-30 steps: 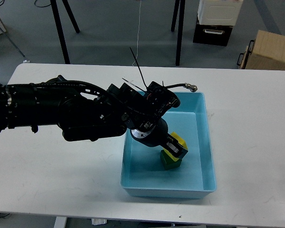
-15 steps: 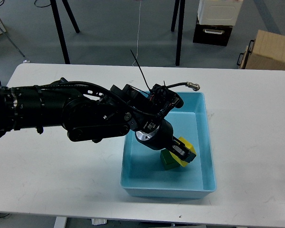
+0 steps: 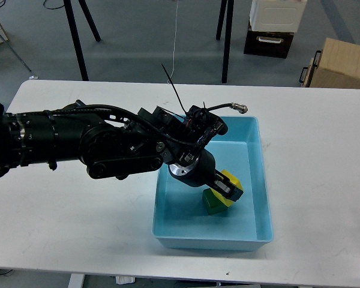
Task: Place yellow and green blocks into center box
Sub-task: 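Lower the yellow cube beside the green cube and open the left gripper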
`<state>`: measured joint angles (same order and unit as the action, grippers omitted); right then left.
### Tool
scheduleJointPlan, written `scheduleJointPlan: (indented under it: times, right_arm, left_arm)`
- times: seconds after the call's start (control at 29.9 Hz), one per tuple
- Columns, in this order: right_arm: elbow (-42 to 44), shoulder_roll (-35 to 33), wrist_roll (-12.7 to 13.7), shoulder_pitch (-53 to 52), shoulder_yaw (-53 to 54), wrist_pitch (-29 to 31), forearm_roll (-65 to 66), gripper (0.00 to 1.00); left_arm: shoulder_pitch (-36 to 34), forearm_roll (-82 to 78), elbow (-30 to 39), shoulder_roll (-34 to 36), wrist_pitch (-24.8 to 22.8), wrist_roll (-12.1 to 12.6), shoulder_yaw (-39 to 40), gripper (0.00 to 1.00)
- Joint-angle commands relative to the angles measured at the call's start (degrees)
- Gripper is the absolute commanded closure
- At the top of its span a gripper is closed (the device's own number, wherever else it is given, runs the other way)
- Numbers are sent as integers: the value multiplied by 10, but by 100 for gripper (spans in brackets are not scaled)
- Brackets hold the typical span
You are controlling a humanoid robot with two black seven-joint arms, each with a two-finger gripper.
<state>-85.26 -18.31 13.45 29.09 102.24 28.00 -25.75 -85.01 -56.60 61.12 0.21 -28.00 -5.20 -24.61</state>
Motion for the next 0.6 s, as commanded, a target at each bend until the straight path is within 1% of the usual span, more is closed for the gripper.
scheduleJointPlan:
  times: [0.0,0.03,0.07,0.1,0.17,0.2,0.23,0.33,0.57]
  right_arm:
    - [0,-1,0,0,1,0,0,0]
    - [0,-1,0,0,1,0,0,0]
    - [0,0,0,0,1,0,0,0]
    - [0,0,0,0,1,0,0,0]
    - [0,0,0,0,1,0,0,0]
    - [0,0,0,0,2,0,0,0]
    - [0,0,0,0,1,0,0,0]
    - [0,0,0,0,2,0,0,0]
    - [-1,0,0,1,1,0,0,0]
  left_arm:
    - [-2,0,-1,-1,0,8,1,100]
    - [-2,2,-2,-2,0,5,2,100]
    - [-1,4,-4,-2,0,2,3,92]
    - [-1,4,-4,-2,0,0,3,80]
    - [2,5,-6,-2,0,-2,3,32]
    - [3,5,-6,-2,0,-3,5,22]
    - [3,5,-9,-2,0,-5,7,15]
    - [3,6,-12,-2,0,-6,11,7]
    - [4,6,-14,-2,0,-6,13,6]
